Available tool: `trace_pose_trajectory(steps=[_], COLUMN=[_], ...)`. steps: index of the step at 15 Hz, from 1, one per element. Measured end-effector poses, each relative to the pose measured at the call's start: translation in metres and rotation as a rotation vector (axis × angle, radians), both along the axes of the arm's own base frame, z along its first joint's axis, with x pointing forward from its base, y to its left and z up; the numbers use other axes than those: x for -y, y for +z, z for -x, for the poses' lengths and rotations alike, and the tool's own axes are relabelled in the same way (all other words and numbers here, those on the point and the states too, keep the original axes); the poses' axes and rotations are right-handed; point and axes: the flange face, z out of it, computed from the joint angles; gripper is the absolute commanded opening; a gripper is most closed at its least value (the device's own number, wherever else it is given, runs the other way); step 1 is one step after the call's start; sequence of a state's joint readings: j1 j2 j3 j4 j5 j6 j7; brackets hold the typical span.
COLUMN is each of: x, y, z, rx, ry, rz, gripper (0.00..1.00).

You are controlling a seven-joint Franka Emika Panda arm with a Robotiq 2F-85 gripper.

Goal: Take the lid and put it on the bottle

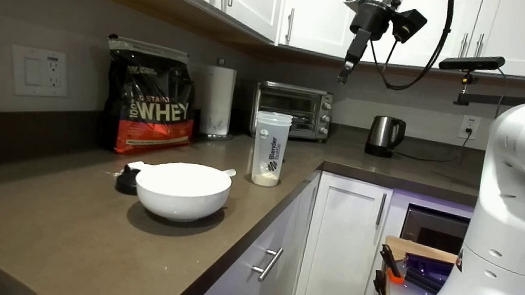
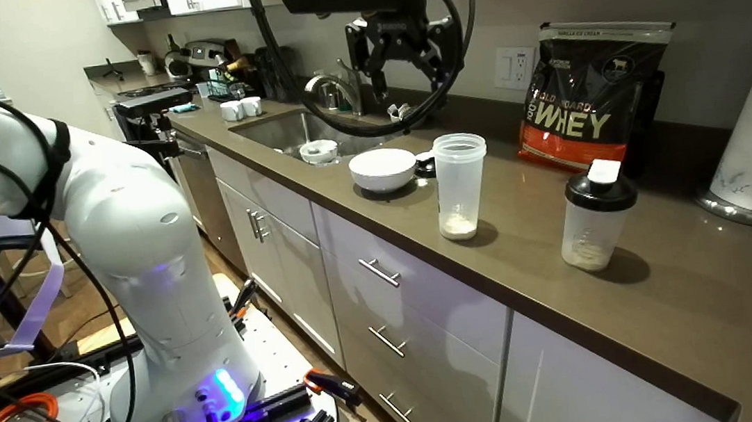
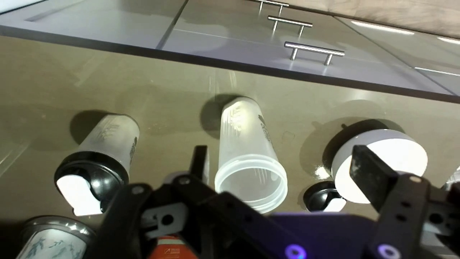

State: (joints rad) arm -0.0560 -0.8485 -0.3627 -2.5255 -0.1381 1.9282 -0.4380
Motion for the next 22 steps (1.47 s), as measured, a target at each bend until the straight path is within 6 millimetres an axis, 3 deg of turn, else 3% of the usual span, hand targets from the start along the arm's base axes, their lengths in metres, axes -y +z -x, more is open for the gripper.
trace_pose_trajectory(steps=[9, 15, 22], x=[-0.004, -0.055, -0.108], y=[-0.001, -0.003, -0.021], z=[-0.001, -0.026, -0.081], rx=[0.002, 0.043, 0.084], ry=[0.006, 0.112, 0.181], rz=[-0.006, -0.005, -0.005], gripper=[1.00, 1.00, 1.00])
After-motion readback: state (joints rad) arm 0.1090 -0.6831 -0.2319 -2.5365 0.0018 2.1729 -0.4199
